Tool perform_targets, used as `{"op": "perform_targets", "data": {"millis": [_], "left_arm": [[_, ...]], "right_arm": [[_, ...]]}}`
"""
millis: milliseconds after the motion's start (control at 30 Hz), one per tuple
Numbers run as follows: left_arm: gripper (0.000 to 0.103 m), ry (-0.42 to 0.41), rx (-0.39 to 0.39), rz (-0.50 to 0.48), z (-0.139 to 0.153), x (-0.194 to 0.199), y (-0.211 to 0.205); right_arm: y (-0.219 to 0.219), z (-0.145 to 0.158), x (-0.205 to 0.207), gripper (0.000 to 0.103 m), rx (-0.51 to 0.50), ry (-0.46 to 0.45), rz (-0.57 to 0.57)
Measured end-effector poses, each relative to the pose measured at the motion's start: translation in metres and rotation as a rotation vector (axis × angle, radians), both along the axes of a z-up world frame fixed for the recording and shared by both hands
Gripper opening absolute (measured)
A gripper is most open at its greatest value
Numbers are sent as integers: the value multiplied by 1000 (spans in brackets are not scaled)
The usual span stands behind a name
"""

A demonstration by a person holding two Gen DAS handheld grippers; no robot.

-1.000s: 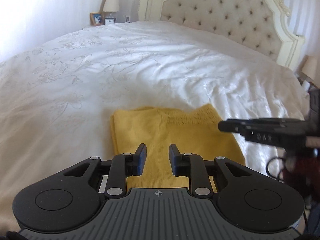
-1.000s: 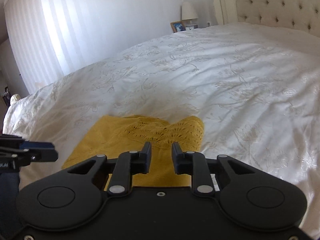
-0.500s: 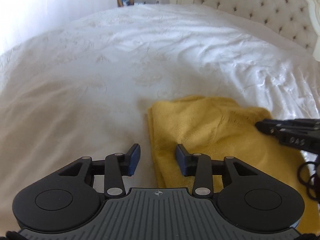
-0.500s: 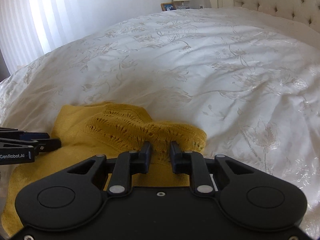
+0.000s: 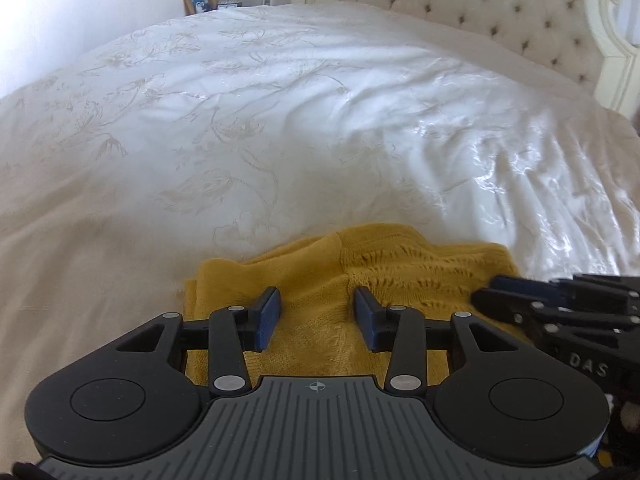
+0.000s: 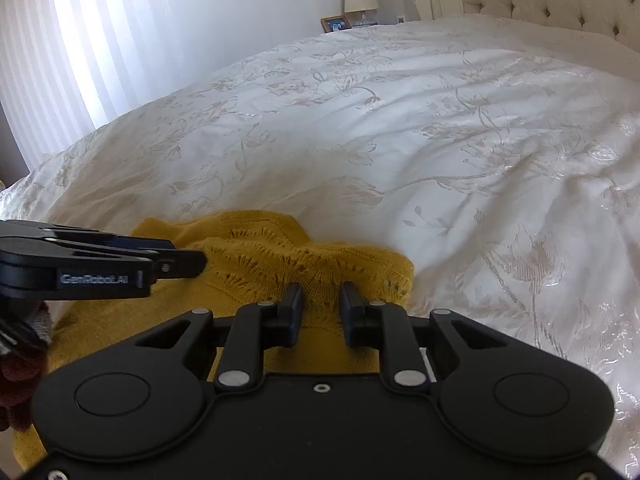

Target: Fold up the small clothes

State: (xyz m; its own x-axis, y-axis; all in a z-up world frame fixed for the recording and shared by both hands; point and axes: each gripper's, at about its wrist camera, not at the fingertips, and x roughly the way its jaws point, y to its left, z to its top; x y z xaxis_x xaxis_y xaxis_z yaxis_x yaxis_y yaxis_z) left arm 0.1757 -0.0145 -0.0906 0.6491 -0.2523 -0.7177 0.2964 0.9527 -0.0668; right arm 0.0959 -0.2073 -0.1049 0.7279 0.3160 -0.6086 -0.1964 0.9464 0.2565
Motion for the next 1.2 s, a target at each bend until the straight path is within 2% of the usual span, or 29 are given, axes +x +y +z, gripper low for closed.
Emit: {"op": "perform_targets", "data": {"millis": [167,267,300,333,367,400,433,500,533,600,700,867,1033,1200], "left_arm": [[45,11,24,5,6,0,-2],[47,5,31,-6,12,-13,1],[51,4,32,-14,13,-18,4],[59,7,33,-18,14,-24,7],[65,9,36,-20,15,-31,10],[77,7,44,-17,15,-38,13],[87,11,61,-7,14,-45,15],[97,39,76,23,9,-54,22],[100,56,65,38,6,-57,26],[103,82,29,74,3,-64,37],[103,90,14,110,4,-73,46],[103,84,61,142,11,-88,44],[103,82,114,133,23,-104,36],[103,44,145,120,39,-129,27]], "right_arm": [[2,1,0,31,-6,-2,-5],[3,8,-4,39,-11,1,-4],[3,11,-7,47,-12,-3,0],[4,14,-10,59,-10,-4,11],[5,16,-15,66,-14,-4,27],[8,19,-20,77,-27,-8,39],[10,21,-26,81,-52,-12,48],[17,23,-37,84,-104,-3,66],[19,23,-43,92,-120,6,70],[19,20,-53,99,-116,42,74],[16,11,-69,101,-90,104,64],[9,2,-96,102,-65,180,42],[-4,7,-114,102,4,217,9],[-16,24,-129,102,83,205,-43]]}}
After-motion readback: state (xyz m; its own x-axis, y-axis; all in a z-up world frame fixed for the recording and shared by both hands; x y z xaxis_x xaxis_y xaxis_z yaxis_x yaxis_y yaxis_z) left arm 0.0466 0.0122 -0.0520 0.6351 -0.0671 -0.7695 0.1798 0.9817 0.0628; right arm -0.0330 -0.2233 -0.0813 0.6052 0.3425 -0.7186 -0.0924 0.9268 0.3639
